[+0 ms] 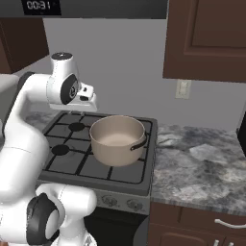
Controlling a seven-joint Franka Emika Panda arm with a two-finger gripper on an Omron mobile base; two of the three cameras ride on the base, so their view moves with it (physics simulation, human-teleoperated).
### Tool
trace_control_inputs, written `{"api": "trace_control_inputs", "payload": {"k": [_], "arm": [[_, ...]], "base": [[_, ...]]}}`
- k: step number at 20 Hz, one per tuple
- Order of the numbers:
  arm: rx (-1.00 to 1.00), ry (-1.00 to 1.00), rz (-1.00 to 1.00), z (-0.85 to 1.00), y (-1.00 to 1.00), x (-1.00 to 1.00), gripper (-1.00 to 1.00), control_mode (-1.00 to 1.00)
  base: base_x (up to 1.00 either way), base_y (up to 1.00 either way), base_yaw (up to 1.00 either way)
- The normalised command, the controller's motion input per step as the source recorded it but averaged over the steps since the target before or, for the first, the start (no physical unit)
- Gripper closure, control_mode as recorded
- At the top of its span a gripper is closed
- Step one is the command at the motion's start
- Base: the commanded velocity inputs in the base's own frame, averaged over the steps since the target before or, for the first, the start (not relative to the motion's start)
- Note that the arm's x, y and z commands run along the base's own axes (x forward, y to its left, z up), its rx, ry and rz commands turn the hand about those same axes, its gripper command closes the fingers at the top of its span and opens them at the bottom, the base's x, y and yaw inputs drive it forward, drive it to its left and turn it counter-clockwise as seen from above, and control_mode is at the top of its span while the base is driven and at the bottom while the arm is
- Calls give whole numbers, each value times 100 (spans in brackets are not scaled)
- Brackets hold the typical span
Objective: Turn on the burner for the pot on the stove. Wait thirty seconds for the pot to heat up. Then add the broccoli to the pot.
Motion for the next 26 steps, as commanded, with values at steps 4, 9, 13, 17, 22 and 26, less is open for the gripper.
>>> {"api": "trace_control_inputs", "payload": {"k": [4, 9, 13, 17, 22, 26], "arm": [[1, -6, 0, 0, -7, -24, -100, -100], [15, -15, 0, 0, -50, -38, -100, -100], [20, -11, 0, 0, -70, -44, -100, -100], [19, -9, 0, 0, -71, -53, -100, -100], [13, -13, 0, -2, -52, -79, -100, -100], [7, -16, 0, -12, -37, -88, -100, -100]], "base": [[0, 0, 0], [0, 0, 0], [0, 0, 0], [0, 0, 0], [0, 0, 0], [0, 0, 0]]}}
